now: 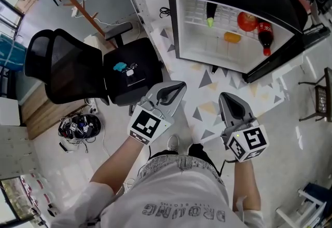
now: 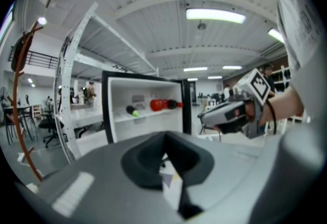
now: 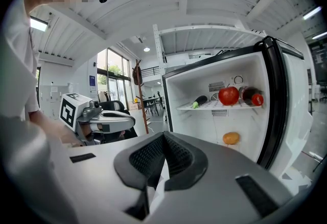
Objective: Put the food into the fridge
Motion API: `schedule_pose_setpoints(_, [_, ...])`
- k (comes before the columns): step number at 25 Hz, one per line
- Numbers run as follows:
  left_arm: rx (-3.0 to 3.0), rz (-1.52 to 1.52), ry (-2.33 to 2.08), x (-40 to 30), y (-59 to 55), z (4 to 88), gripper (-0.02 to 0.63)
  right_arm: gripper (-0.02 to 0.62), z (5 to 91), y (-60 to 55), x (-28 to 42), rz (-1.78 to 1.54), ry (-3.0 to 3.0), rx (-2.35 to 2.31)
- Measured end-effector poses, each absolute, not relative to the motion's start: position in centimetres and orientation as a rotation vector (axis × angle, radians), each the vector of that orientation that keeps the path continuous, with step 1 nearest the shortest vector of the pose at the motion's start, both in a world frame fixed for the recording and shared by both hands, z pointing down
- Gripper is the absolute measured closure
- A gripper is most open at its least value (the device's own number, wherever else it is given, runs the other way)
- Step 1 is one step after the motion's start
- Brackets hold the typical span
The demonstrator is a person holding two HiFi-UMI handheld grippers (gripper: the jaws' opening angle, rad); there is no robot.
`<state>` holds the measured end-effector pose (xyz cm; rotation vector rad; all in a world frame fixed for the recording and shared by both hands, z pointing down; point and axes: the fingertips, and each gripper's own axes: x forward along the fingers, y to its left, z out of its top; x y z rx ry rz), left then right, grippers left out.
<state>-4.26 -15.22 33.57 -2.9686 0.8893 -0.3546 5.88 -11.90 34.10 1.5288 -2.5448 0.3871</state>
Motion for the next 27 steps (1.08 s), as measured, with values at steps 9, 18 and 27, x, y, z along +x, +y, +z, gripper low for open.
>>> schedule_pose_setpoints(9, [-2.967,-0.367,0.895,-4.03,-15.40,33.75,0.600,0.594,34.17,-11.98,5.98,0.388,-2.548,1.516])
schedule_pose_setpoints(18, [-2.964,-0.365,0.890,-3.62,-15.59,33.61,0.600,0.594,34.17,-12.11,6.14,0.380,-2.547,1.510])
schedule_pose_setpoints(27, [-2.964,-0.369,0.877,-3.31,-15.68,33.50,0.600,0.594,33.79,-12.22,6.20,0.376,-2.544,1.507])
